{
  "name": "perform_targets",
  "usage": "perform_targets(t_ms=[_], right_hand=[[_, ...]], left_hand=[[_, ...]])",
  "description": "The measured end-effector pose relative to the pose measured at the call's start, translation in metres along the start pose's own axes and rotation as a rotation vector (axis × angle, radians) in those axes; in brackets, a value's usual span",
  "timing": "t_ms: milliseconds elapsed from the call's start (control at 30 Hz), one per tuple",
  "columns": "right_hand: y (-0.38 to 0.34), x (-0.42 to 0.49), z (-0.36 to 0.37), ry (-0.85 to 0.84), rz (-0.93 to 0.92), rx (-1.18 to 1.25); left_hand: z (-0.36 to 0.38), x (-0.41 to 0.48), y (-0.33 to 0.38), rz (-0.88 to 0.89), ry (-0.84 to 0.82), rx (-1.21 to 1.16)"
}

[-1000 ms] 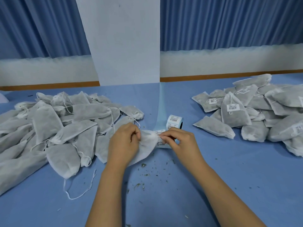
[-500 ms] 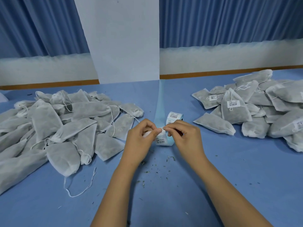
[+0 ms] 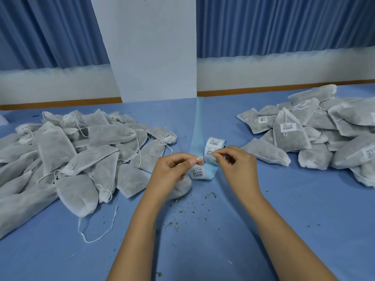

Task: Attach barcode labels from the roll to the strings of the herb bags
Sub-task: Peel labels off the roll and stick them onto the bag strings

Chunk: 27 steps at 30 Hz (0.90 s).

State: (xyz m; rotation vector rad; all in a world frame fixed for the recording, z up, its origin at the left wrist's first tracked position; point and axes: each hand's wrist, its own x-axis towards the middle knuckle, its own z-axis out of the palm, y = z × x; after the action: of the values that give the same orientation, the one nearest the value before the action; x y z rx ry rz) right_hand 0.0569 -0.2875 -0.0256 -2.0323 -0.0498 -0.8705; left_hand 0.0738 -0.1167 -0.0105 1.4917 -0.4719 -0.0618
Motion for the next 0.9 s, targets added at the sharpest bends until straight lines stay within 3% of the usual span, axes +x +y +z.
perform_targets(t_ms=[100, 200, 333, 467, 600, 767, 900], right_hand=[[-0.005, -0.006, 0.008, -0.229, -0.065, 0.029], [-0.007, -0.008, 0.007, -0.327, -0.218, 0.006], [-0.010, -0.008, 0.000, -0.307, -0.366, -0.003], [-0.012, -0.008, -0.003, -0.187, -0.447, 0.009], [-0.008, -0.002, -0.007, 0.000, -0.232, 0.161], [-0.005, 0.000, -0.004, -0.020, 0.152, 0.405], [-0.010, -0.002, 0.000, -0.147, 0.152, 0.542]], left_hand=[[0.001, 0.000, -0.005, 0.037, 0.112, -0.047], [-0.001, 0.002, -0.012, 0.139, 0.226, 0.282], [-0.005, 0.005, -0.020, 0.259, 0.135, 0.606], [-0.005, 0.005, -0.022, 0.253, 0.035, 0.645], [0.003, 0.003, -0.018, 0.163, 0.011, 0.479], [0.009, 0.000, -0.011, 0.140, 0.081, 0.298], [0.009, -0.001, -0.009, 0.099, 0.120, 0.240]])
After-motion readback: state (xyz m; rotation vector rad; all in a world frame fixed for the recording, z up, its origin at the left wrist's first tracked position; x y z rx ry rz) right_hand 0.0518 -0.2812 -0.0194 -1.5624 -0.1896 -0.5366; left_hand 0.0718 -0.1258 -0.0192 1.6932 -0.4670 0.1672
